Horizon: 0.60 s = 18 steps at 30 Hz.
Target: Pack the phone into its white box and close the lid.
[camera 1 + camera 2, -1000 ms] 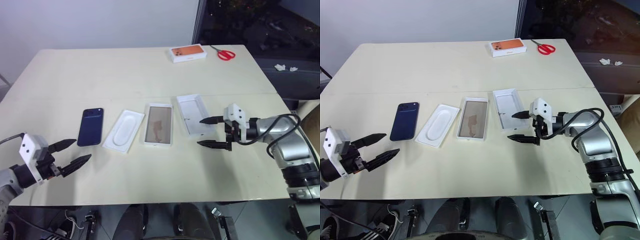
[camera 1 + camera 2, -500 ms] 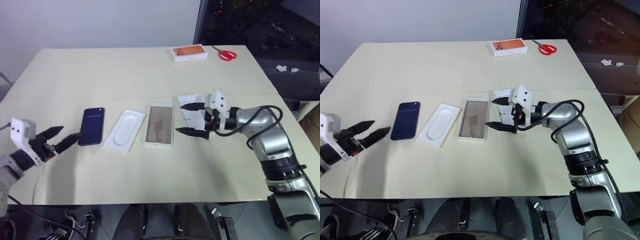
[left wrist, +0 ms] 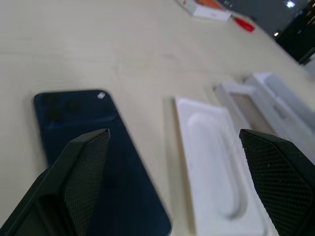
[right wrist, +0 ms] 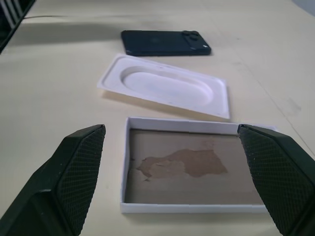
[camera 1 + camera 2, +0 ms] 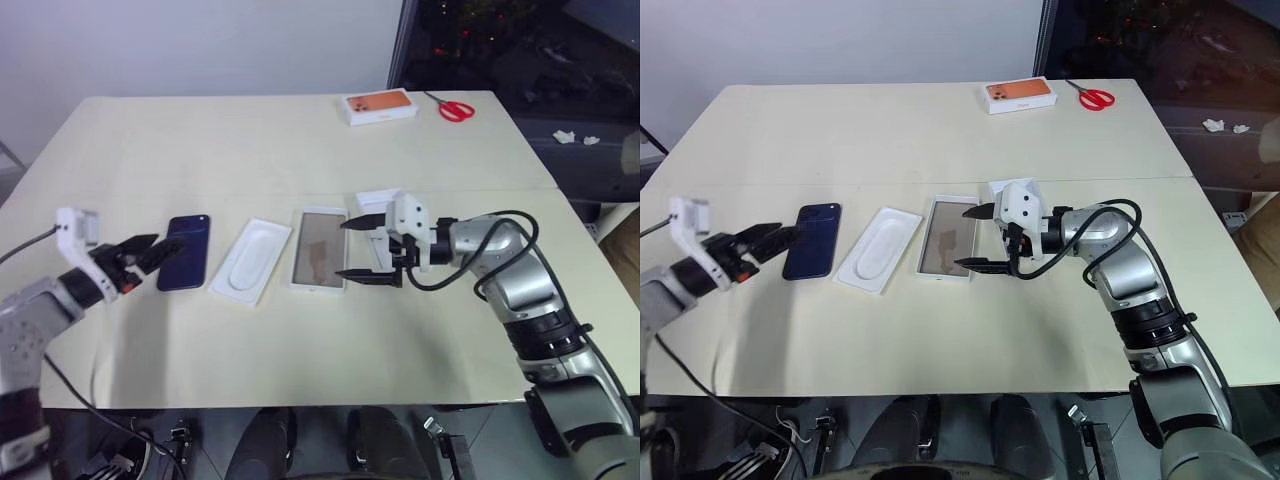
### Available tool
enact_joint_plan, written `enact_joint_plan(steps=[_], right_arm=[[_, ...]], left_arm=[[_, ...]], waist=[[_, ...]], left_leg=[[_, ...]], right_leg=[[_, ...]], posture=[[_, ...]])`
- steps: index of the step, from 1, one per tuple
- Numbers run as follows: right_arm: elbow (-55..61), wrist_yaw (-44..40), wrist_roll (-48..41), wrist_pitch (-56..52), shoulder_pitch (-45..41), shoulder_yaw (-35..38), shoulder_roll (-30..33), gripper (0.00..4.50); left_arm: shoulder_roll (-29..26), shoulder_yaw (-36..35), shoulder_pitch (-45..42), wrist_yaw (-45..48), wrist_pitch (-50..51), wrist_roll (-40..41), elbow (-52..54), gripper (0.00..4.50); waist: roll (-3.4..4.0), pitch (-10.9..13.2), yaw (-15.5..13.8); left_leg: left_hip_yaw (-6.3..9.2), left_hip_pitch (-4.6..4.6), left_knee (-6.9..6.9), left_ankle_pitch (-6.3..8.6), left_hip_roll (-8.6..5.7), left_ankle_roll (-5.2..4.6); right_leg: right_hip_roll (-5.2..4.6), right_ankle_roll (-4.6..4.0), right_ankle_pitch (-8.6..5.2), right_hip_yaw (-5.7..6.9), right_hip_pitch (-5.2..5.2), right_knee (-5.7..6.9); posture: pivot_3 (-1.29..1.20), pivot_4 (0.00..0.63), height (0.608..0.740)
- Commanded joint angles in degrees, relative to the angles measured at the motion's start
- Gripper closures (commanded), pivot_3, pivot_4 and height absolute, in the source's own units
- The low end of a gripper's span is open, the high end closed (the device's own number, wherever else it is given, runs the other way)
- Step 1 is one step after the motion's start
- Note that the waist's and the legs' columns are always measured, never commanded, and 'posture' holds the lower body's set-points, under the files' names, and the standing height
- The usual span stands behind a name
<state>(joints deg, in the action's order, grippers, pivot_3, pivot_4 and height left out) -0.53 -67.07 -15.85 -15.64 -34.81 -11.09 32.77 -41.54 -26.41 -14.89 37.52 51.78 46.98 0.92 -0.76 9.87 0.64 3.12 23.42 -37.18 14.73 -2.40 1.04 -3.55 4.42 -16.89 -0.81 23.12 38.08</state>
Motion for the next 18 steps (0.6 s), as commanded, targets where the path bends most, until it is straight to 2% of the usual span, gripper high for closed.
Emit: enact_joint_plan(steps=[1,7,10,18], right_arm=[[0.5,-0.4,-0.2,0.9,-0.7,1.4,1.1,0.00],[2.2,0.4,-0.6,0.1,0.8,2.0,1.8,0.00],[2.9,1.0,-0.9,-0.5,1.4,2.4,2.2,0.00],[4.2,2.1,-1.2,-1.3,2.2,2.5,2.2,0.00]], left_arm=[[2.3,3.9,-4.4,-2.8,3.2,-0.9,-3.7,0.07],[7.0,8.8,-9.3,-6.3,3.5,-4.9,-8.7,0.07],[6.6,11.2,-9.7,-4.8,5.8,-5.4,-9.1,0.07],[8.0,12.4,-9.4,-2.8,13.4,-2.8,-8.0,0.07]], waist=[[0.01,0.0,0.1],[-0.04,0.0,0.2],[-0.03,0.0,0.2],[-0.03,0.0,0.2]], left_leg=[[-0.01,0.00,0.01,0.00,-0.02,0.00],[-0.02,0.01,0.01,-0.03,-0.02,0.04],[-0.01,0.01,0.00,-0.04,-0.02,0.06],[-0.01,0.00,0.00,-0.04,-0.02,0.06]], right_leg=[[0.00,0.00,0.00,-0.02,0.01,0.00],[0.04,0.00,0.00,-0.06,0.10,0.04],[0.04,0.00,0.00,-0.05,0.08,0.08],[0.03,0.00,0.00,-0.06,0.07,0.08]], posture=[[0.00,0.150,0.740],[0.00,0.150,0.740],[0.00,0.150,0.740],[0.00,0.150,0.740]])
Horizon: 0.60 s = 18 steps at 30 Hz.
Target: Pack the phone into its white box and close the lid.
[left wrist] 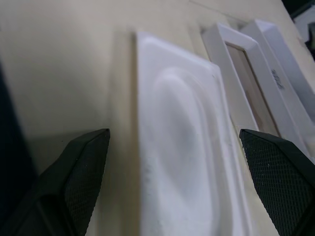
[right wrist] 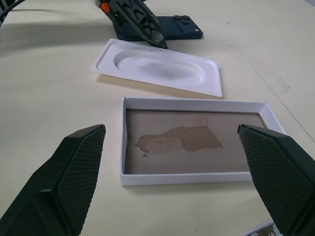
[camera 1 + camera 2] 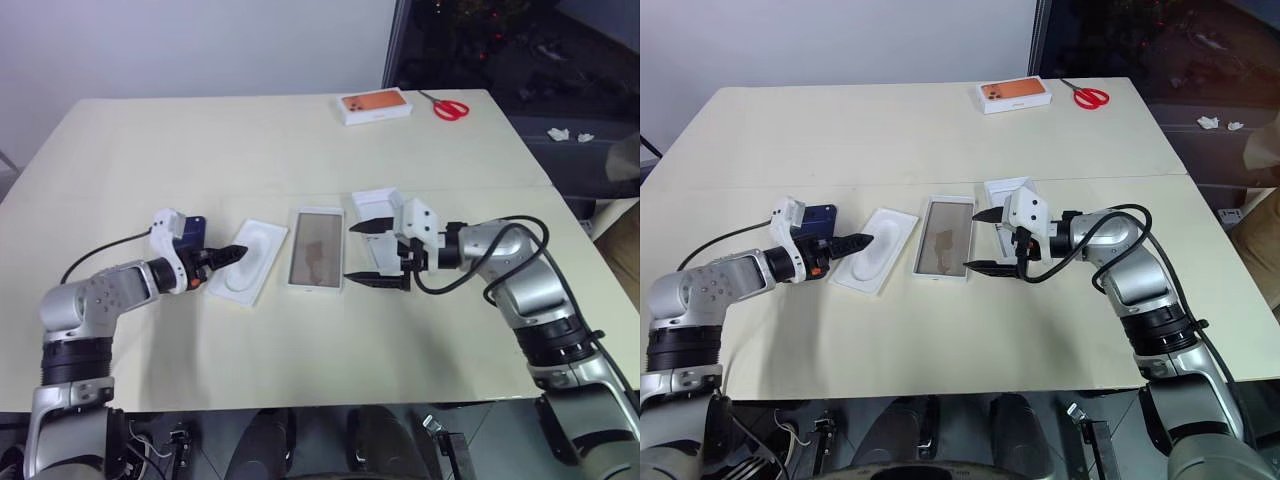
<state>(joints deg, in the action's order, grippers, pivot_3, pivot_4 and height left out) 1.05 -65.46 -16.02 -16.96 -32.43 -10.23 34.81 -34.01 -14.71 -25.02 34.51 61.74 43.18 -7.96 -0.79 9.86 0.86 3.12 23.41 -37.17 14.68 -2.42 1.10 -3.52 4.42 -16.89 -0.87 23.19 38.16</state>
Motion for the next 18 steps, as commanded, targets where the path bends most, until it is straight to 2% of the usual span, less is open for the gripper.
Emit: enact_joint_plan(steps=[1,6,9,14,18], right_arm=[[2.7,0.6,-1.0,0.0,-0.1,1.6,0.1,0.00],[3.0,0.9,-1.2,-0.2,-0.1,1.6,0.0,0.00],[3.2,0.9,-1.3,-0.3,0.0,1.5,0.0,0.00],[3.7,1.1,-1.5,-0.5,0.0,1.5,0.1,0.00],[4.2,1.1,-1.8,-1.0,0.0,1.5,0.2,0.00]], left_arm=[[0.4,1.1,0.7,-0.2,3.9,0.3,0.7,0.07],[2.3,-0.2,0.7,-2.1,4.8,-0.1,-1.2,0.07],[3.5,-1.5,0.5,-3.1,5.1,0.1,-2.2,0.93],[4.7,-2.5,0.9,-3.5,5.6,0.3,-2.2,3.41],[5.2,-3.6,1.0,-3.8,6.5,0.6,-2.9,3.41]], waist=[[0.00,0.0,-0.1],[0.04,0.0,-0.2],[0.05,-0.1,-0.3],[0.05,-0.1,-0.3],[0.05,-0.1,-0.3]], left_leg=[[0.00,0.00,0.00,0.00,0.00,0.00],[0.00,-0.01,-0.02,0.00,-0.01,0.00],[0.00,-0.04,-0.03,0.00,-0.02,0.00],[0.00,-0.03,-0.04,0.00,-0.02,0.00],[0.00,-0.03,-0.04,0.00,-0.02,0.00]], right_leg=[[0.00,0.00,0.00,0.00,-0.01,0.00],[-0.02,0.00,0.00,0.00,-0.05,-0.02],[-0.03,0.00,0.00,0.01,-0.08,-0.02],[-0.03,0.00,0.00,0.01,-0.08,-0.03],[-0.03,0.00,0.00,0.01,-0.08,-0.02]], posture=[[0.00,0.150,0.740],[0.00,0.150,0.740],[0.00,0.150,0.740],[0.00,0.150,0.740],[0.00,0.150,0.740]])
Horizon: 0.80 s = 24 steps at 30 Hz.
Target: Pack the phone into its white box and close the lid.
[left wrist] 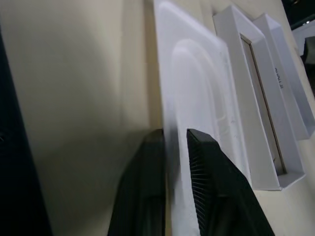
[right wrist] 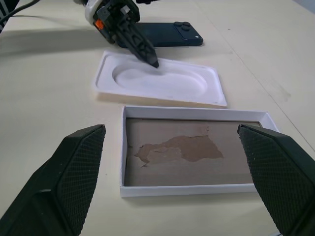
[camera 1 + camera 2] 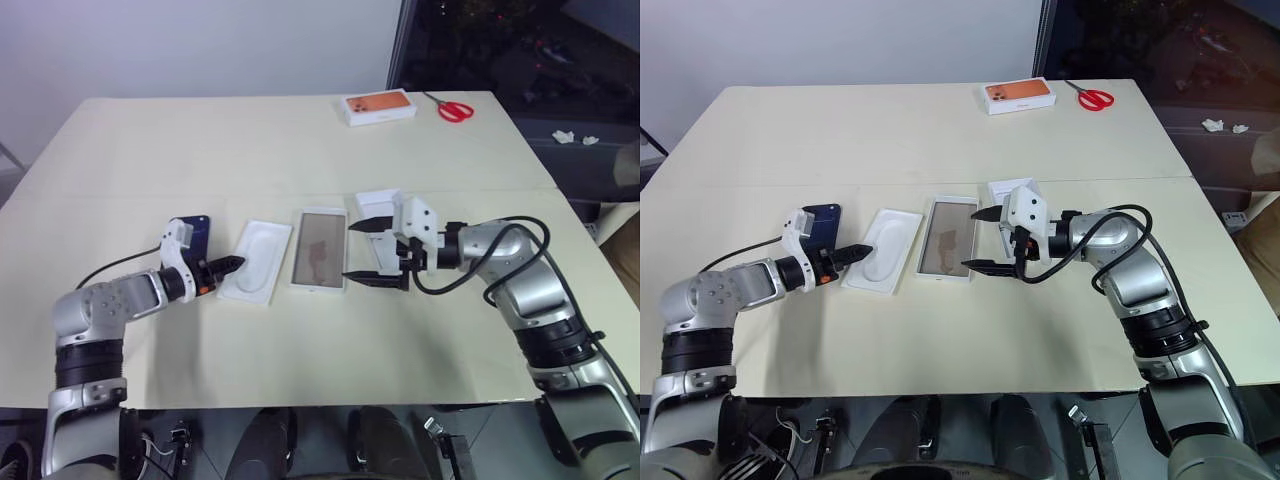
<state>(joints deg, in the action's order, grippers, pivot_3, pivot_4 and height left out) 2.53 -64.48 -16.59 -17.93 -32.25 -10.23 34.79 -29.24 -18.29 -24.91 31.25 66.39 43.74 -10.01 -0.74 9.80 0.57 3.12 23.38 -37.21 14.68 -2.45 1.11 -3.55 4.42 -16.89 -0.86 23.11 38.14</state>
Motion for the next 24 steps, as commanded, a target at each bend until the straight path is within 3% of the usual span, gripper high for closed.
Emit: enact_joint_plan(steps=[1,6,9,10,16,24], right_arm=[[2.8,0.2,-1.2,0.0,-0.2,1.6,0.2,0.00],[3.2,0.3,-1.3,-0.3,-0.2,1.6,0.1,0.00],[3.4,0.4,-1.4,-0.4,-0.2,1.6,0.0,0.00],[3.4,0.4,-1.4,-0.4,-0.1,1.6,-0.1,0.00],[3.8,0.5,-1.7,-0.8,0.1,1.6,0.2,0.00],[3.9,0.5,-1.7,-1.2,0.6,1.9,0.6,0.00]], left_arm=[[0.4,-0.1,0.9,-0.5,2.0,0.1,-1.0,3.41],[0.6,-0.4,1.6,-0.2,3.1,0.7,-0.5,3.41],[1.0,-0.4,1.9,-0.9,3.4,0.6,0.0,4.32],[1.2,-0.6,2.0,-1.0,3.6,0.7,0.2,4.42],[1.6,-2.4,2.1,-2.2,5.1,1.5,1.4,4.42],[3.9,-13.5,0.6,-4.2,12.8,10.4,1.4,4.42]], waist=[[0.00,0.0,0.1],[0.00,0.0,0.1],[0.03,0.0,0.0],[0.08,0.0,0.0],[0.08,-0.1,0.1],[0.07,0.0,0.2]], left_leg=[[0.00,0.00,0.00,0.00,0.00,0.00],[0.00,0.00,0.00,0.00,0.00,0.00],[0.00,0.00,0.00,0.00,0.00,0.00],[0.00,-0.01,0.01,0.00,0.00,0.00],[0.00,-0.04,0.01,0.00,0.00,0.00],[0.00,-0.03,0.02,0.00,0.00,0.00]], right_leg=[[0.00,0.00,0.00,0.00,0.00,0.00],[0.00,0.00,0.00,0.00,0.01,0.00],[0.00,0.00,0.00,0.00,0.01,0.00],[0.00,0.00,0.00,-0.01,-0.01,0.00],[0.00,0.00,0.00,-0.01,-0.02,0.01],[0.00,0.00,0.00,-0.01,0.00,0.01]], posture=[[0.00,0.150,0.740],[0.00,0.150,0.740],[0.00,0.150,0.740],[0.00,0.150,0.740],[0.00,0.150,0.740],[0.00,0.150,0.740]])
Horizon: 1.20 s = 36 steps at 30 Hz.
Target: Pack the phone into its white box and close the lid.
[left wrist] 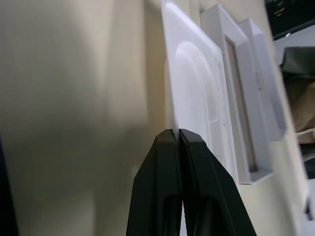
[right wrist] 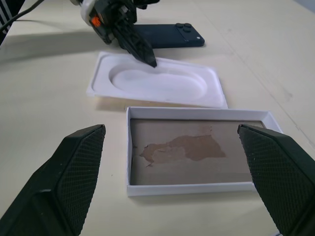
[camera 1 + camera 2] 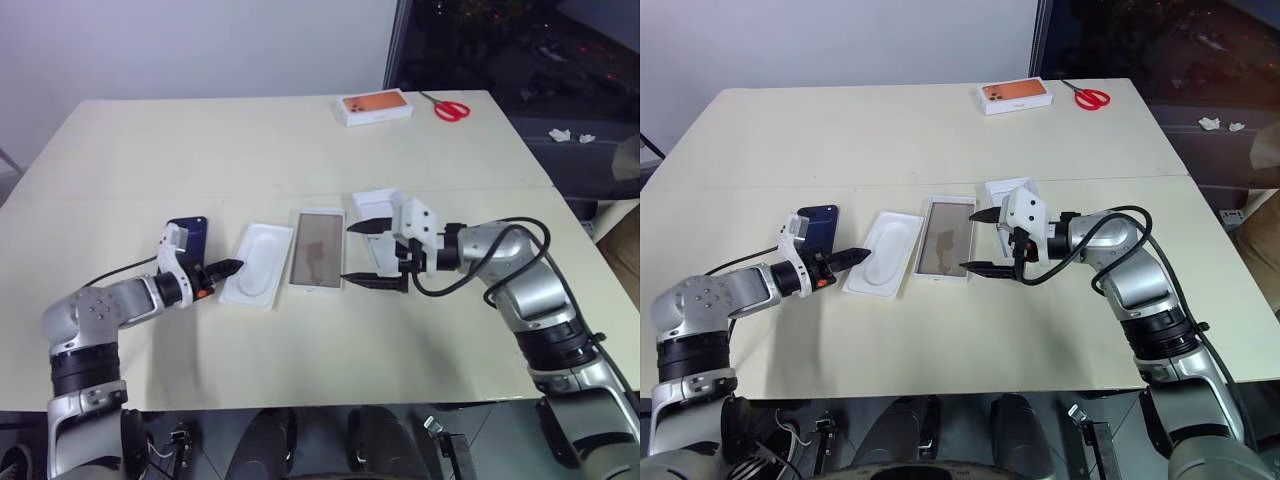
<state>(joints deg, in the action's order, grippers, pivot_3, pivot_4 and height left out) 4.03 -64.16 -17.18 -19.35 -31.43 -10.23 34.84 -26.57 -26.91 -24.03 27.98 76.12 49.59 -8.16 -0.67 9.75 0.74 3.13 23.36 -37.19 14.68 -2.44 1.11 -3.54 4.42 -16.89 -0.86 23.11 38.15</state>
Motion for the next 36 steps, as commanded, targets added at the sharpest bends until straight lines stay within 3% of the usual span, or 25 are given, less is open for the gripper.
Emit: enact_joint_plan(steps=[1,13,20,31,36], right_arm=[[2.2,0.1,-1.3,0.0,-0.1,2.2,0.7,0.00],[0.6,-3.1,-6.3,-5.7,1.1,7.8,6.0,0.00],[-1.2,-2.6,-4.7,-3.3,1.0,7.3,6.0,0.00],[0.1,-1.0,-4.7,-3.6,1.4,7.1,4.8,0.00],[0.8,-0.2,-4.9,-4.0,1.9,7.2,4.9,0.00]], left_arm=[[1.2,-5.8,-0.1,-1.0,3.6,5.4,0.5,4.42],[4.8,-13.2,-0.2,-9.5,4.4,11.8,5.9,4.42],[12.2,-6.6,-4.9,-16.4,0.8,9.4,8.3,4.42],[15.5,5.9,-9.4,-16.7,-6.4,1.0,2.3,4.42],[14.7,7.7,-8.7,-15.7,-4.9,0.5,3.7,2.01]], waist=[[-0.03,0.0,0.0],[-0.10,0.1,-0.1],[-0.13,0.1,-0.4],[-0.18,0.1,-0.1],[-0.18,0.1,-0.2]], left_leg=[[0.00,0.00,-0.01,0.00,0.00,0.00],[0.02,0.04,-0.01,0.00,0.00,0.01],[0.01,0.04,-0.04,-0.01,-0.01,0.01],[-0.02,0.04,-0.04,-0.20,0.01,0.35],[-0.01,0.06,-0.04,-0.20,0.01,0.35]], right_leg=[[0.00,0.00,0.00,0.00,0.00,0.00],[-0.01,0.00,0.00,0.01,0.00,-0.03],[-0.01,0.00,0.00,0.02,-0.04,-0.03],[0.07,0.01,0.01,0.00,0.00,-0.02],[0.06,0.01,0.01,0.00,-0.01,-0.02]], posture=[[0.00,0.150,0.740],[0.00,0.150,0.740],[0.00,0.150,0.740],[0.00,0.150,0.740],[0.00,0.150,0.740]])
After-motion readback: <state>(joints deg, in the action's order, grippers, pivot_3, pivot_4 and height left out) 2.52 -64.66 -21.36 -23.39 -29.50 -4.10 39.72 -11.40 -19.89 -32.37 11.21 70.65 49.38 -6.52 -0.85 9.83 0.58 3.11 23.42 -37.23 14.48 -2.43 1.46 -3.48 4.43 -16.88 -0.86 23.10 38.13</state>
